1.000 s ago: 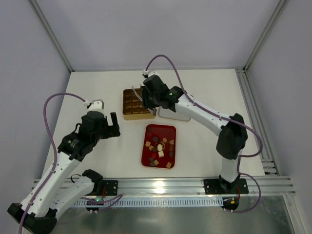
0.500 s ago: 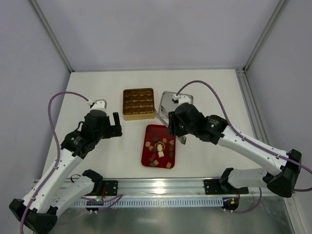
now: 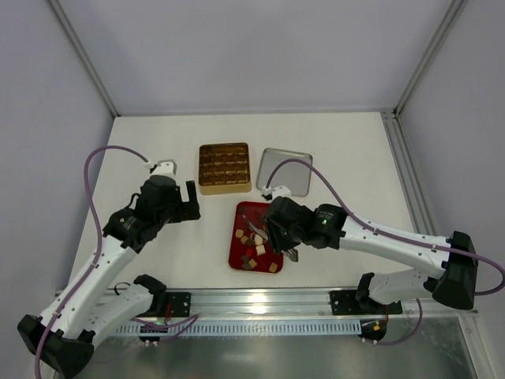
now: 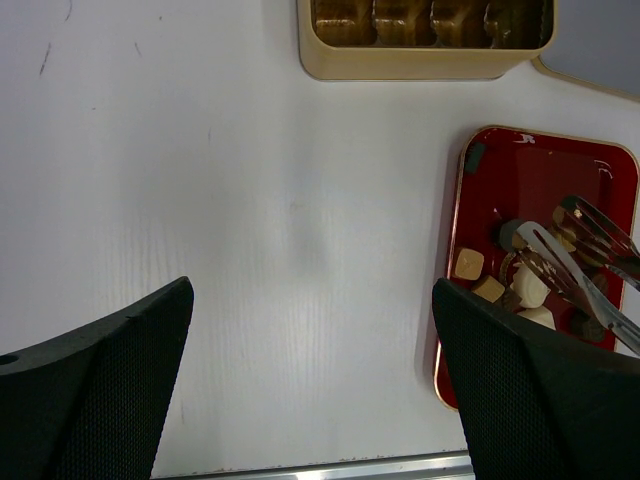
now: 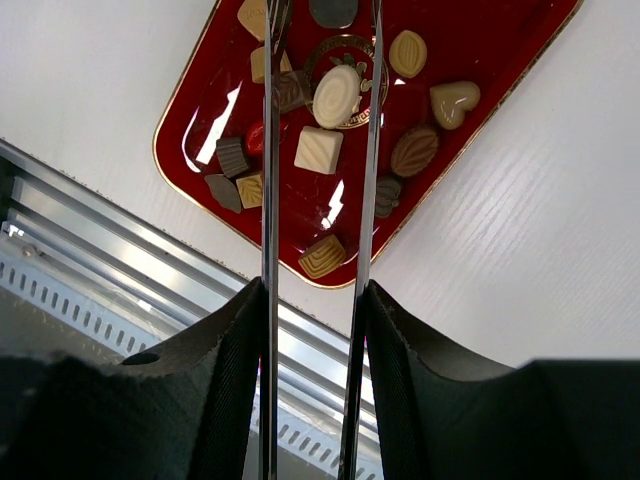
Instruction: Pack the chocolate
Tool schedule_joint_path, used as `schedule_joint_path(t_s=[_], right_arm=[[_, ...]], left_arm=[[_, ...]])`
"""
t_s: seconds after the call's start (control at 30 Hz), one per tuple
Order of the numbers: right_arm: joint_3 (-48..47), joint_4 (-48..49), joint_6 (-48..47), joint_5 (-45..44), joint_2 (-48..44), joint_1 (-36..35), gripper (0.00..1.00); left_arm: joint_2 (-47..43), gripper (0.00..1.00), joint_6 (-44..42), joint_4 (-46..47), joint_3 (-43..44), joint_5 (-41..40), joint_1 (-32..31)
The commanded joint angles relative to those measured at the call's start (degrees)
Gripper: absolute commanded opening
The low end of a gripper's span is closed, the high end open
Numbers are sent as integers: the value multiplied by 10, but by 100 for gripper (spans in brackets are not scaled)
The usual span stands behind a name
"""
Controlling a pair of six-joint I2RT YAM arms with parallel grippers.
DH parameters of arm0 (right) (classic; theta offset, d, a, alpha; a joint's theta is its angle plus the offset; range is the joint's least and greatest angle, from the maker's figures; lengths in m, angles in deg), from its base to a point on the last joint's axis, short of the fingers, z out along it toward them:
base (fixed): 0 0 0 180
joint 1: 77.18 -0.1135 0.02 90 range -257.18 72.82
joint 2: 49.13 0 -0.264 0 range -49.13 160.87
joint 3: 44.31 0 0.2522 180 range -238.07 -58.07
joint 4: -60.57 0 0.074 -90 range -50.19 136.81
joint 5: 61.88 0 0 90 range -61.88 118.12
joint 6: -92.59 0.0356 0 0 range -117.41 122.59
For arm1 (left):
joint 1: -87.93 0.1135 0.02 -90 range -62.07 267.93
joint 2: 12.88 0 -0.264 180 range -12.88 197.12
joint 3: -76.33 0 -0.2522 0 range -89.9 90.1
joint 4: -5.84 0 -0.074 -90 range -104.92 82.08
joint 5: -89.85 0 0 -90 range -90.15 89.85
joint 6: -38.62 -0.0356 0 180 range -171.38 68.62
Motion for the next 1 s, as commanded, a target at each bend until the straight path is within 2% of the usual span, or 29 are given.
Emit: schedule_joint_path(t_s=[0.0, 0.97], right_arm=[[-1, 18, 14, 1, 12, -8, 45], [-7, 24, 7, -10, 62, -15, 45]], left_arm=[[-5, 100, -10, 17, 10, -2, 5], [-10, 100, -10, 11, 4, -3, 5]])
